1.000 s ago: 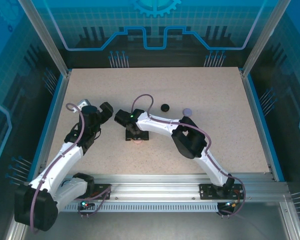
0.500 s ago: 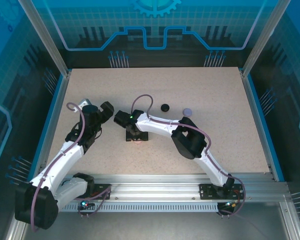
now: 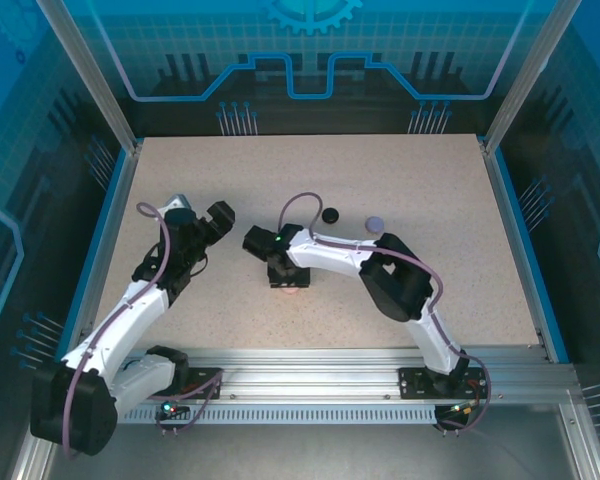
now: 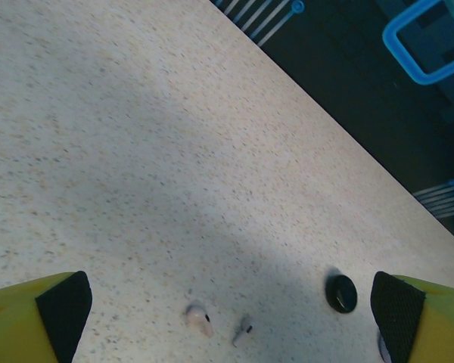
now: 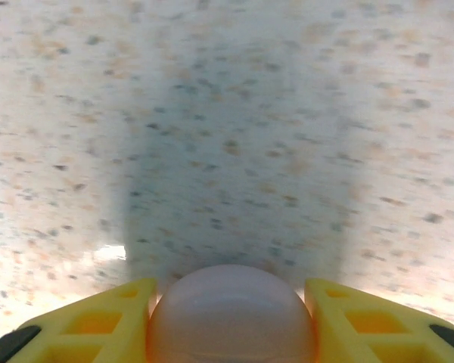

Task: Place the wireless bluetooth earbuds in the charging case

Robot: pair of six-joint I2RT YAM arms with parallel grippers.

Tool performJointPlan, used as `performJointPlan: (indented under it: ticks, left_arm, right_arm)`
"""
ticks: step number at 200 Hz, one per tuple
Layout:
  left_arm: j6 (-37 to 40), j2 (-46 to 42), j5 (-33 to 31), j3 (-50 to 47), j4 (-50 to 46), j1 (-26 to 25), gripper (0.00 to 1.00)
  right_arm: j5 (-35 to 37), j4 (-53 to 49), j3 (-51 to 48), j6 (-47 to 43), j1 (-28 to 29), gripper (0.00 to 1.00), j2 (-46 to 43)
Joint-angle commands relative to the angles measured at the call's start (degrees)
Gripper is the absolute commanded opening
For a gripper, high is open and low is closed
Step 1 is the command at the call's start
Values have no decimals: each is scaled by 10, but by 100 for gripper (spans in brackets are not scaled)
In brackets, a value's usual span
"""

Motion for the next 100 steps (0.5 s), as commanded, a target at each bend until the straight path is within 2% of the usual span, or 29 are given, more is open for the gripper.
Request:
performJointPlan:
  ticks: [1, 25, 60, 100]
  left_arm:
    - [9, 19, 61, 0, 36, -7, 99]
    - [8, 51, 69, 7, 45, -42, 99]
    - [6, 101, 46, 23, 58, -114, 99]
    - [-11, 150, 31, 53, 37, -161, 99]
  right_arm:
    - [24, 14, -41, 2, -28, 45, -61]
    - [25, 36, -100, -4, -58, 45, -101]
    - [25, 63, -175, -13, -102, 45, -155]
    - [22, 83, -224, -23, -135, 45, -198]
